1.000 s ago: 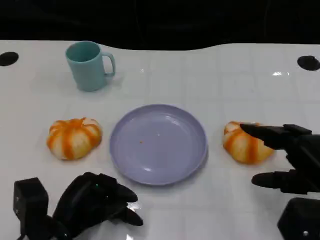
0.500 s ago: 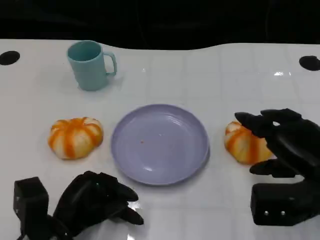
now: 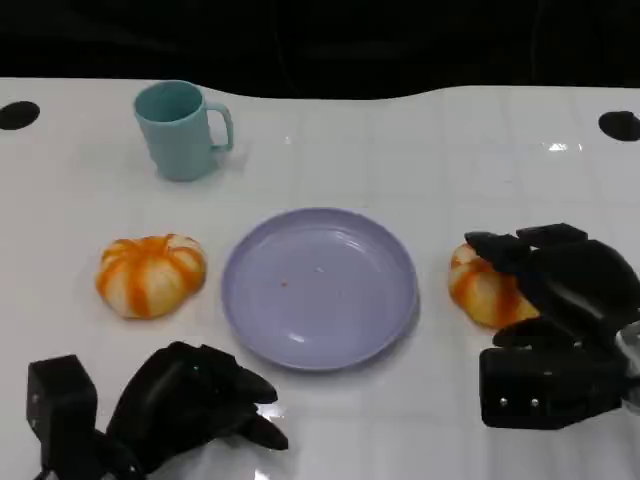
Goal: Grasp the bread from the table and place it into the plate.
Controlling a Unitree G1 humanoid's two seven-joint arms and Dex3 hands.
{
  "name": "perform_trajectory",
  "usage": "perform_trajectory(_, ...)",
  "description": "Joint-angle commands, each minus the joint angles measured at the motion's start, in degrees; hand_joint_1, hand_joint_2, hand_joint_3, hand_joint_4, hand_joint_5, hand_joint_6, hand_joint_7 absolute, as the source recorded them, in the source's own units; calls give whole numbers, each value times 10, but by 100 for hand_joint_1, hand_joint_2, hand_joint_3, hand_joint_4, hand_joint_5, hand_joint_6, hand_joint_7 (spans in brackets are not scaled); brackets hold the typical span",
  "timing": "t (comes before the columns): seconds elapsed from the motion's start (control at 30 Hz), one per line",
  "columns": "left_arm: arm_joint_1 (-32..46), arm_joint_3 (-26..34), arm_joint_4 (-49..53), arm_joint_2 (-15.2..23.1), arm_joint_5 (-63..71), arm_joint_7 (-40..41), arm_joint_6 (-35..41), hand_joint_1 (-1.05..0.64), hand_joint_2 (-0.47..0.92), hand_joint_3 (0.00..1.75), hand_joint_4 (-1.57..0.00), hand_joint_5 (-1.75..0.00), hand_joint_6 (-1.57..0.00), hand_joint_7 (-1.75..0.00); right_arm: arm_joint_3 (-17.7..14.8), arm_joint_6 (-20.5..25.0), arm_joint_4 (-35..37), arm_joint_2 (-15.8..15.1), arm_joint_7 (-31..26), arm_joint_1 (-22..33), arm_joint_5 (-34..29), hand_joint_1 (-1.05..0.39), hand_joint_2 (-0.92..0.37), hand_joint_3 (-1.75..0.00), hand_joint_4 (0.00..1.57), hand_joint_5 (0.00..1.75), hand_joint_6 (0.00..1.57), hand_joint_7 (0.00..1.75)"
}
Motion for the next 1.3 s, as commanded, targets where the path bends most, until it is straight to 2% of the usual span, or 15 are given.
perform_trajectory(0.03,12,-1,-15,7,1,8,7,-105,74,0,-157,-23,-157,-4,20,14,65,9,-16,-30,0,-57,-82,0,17,20,25,0)
perform_trajectory(0.4,21,-6,-28,9,7,16,4,-105,75,1,-157,-23,-157,-4,55,-10,218,39,-78,-94,21,-53,-86,-1,24,18,29,2)
perform_trajectory(0.53,22,-7,-29,9,7,17,5,-105,75,1,-157,-23,-157,-3,53,-27,248,48,-109,-103,39,-40,-88,-1,37,20,41,5)
perform_trajectory(0.6,24,-9,-33,10,8,20,7,-105,75,0,-157,-23,-157,-4,54,-41,264,50,-147,-106,40,-28,-90,-1,58,27,56,9)
perform_trajectory(0.63,24,-10,-35,10,8,21,8,-105,75,0,-157,-24,-157,-4,56,-47,271,51,-162,-108,41,-24,-91,-1,70,33,65,11)
perform_trajectory(0.67,25,-10,-35,10,8,21,8,-105,75,0,-157,-24,-157,-4,57,-58,279,51,-185,-110,39,-22,-91,-2,73,41,70,10)
perform_trajectory(0.73,25,-10,-34,10,6,20,7,-105,75,0,-157,-24,-157,-4,59,-86,294,51,-225,-112,42,-17,-92,-7,78,113,98,15)
perform_trajectory(0.8,25,-9,-33,9,5,19,7,-105,76,0,-157,-24,-157,-4,62,-108,308,49,-255,-115,43,-15,-92,-11,81,140,111,22)
perform_trajectory(0.83,25,-9,-33,9,4,19,9,-105,75,0,-157,-24,-157,-4,65,-114,314,48,-269,-117,40,-14,-92,-14,83,157,112,41)
perform_trajectory(0.87,25,-9,-33,10,5,19,10,-105,75,0,-157,-24,-157,-4,67,-118,319,48,-281,-119,38,-16,-91,-16,85,167,94,99)
perform_trajectory(0.97,23,-9,-32,10,6,19,7,-105,75,0,-157,-24,-157,-4,72,-125,328,48,-314,-121,37,-17,-86,-16,87,174,72,160)
perform_trajectory(1.1,23,-8,-32,10,2,15,13,-105,75,0,-157,-24,-157,-3,71,-139,331,51,-353,-122,42,-16,-84,-19,89,175,68,174)
perform_trajectory(1.13,23,-8,-32,11,2,15,15,-105,75,0,-157,-23,-157,-3,71,-142,332,52,-360,-122,43,-16,-76,-35,90,175,68,174)
perform_trajectory(1.17,23,-9,-32,11,2,15,15,-105,74,0,-157,-23,-157,-3,68,-148,331,53,-368,-122,47,-16,-60,-65,90,175,68,174)
perform_trajectory(1.3,22,-8,-32,10,3,15,14,-105,74,0,-157,-23,-157,-3,61,-175,324,55,-399,-123,56,-12,-38,-109,94,175,70,175)
